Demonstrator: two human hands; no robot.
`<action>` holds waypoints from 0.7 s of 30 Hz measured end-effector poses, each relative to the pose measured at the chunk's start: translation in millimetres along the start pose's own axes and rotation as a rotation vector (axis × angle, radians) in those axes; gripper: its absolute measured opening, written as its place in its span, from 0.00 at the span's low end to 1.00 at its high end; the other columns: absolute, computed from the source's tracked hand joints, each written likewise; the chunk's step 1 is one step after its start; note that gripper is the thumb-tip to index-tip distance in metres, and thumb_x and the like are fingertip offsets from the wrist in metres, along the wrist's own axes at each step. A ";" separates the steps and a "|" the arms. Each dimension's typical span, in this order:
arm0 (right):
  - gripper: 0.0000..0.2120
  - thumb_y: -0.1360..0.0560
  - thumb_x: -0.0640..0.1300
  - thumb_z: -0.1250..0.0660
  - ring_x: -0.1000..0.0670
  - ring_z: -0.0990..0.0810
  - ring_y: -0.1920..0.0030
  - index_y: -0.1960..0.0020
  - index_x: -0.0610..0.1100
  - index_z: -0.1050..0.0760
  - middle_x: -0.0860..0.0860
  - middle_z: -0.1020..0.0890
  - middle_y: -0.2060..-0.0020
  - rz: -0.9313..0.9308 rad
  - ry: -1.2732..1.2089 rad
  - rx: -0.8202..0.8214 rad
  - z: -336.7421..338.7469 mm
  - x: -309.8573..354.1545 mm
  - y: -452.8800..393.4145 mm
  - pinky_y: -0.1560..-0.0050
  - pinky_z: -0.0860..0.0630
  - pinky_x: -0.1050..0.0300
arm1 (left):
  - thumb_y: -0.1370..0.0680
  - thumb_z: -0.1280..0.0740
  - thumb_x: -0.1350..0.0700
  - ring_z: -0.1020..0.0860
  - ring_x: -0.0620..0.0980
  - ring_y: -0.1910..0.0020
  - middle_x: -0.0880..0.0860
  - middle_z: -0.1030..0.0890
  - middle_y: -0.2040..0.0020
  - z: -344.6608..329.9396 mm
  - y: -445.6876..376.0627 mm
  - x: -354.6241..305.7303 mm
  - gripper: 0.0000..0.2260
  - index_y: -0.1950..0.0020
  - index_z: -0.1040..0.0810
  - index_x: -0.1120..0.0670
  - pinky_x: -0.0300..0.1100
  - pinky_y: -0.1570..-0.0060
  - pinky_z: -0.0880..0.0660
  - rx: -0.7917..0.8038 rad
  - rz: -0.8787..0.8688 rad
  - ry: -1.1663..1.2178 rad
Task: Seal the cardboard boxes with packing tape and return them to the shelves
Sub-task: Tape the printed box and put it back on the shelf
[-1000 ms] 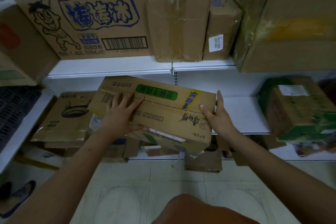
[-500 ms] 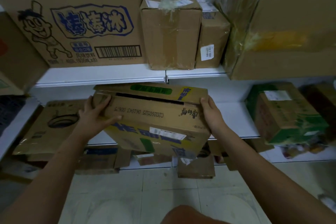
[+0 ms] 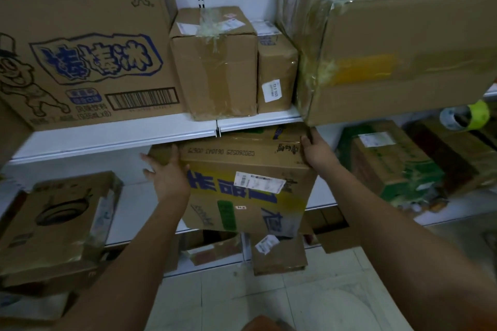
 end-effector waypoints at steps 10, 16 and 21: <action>0.25 0.15 0.43 0.50 0.35 0.31 0.30 0.19 0.52 0.47 0.37 0.40 0.23 -0.025 -0.050 -0.100 -20.6 -15.5 23.6 0.32 0.32 0.51 | 0.16 0.41 0.49 0.24 0.56 0.38 0.52 0.31 0.26 -31.8 22.3 -66.0 0.28 0.19 0.50 0.39 0.48 0.38 0.29 0.397 -0.033 0.671; 0.26 0.20 0.57 0.42 0.36 0.34 0.30 0.23 0.57 0.38 0.38 0.39 0.26 0.107 0.331 -0.009 5.3 -28.9 30.7 0.32 0.33 0.46 | 0.23 0.35 0.34 0.39 0.57 0.23 0.49 0.46 0.18 -38.2 50.5 -113.6 0.43 0.19 0.59 0.43 0.52 0.27 0.40 0.579 -0.154 0.579; 0.15 0.19 0.47 0.37 0.46 0.28 0.40 0.33 0.50 0.31 0.42 0.31 0.37 0.197 0.174 0.130 31.1 -19.9 31.6 0.36 0.31 0.54 | 0.20 0.33 0.51 0.24 0.44 0.53 0.51 0.27 0.35 -62.3 93.9 -112.4 0.31 0.22 0.46 0.43 0.32 0.58 0.28 0.412 -0.172 0.738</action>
Point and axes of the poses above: each hand's wrist, its own y-axis away from the middle knuckle, its own z-axis out of the back of the hand, x = y × z, the point moved 2 cm from there along -y, towards the middle knuckle
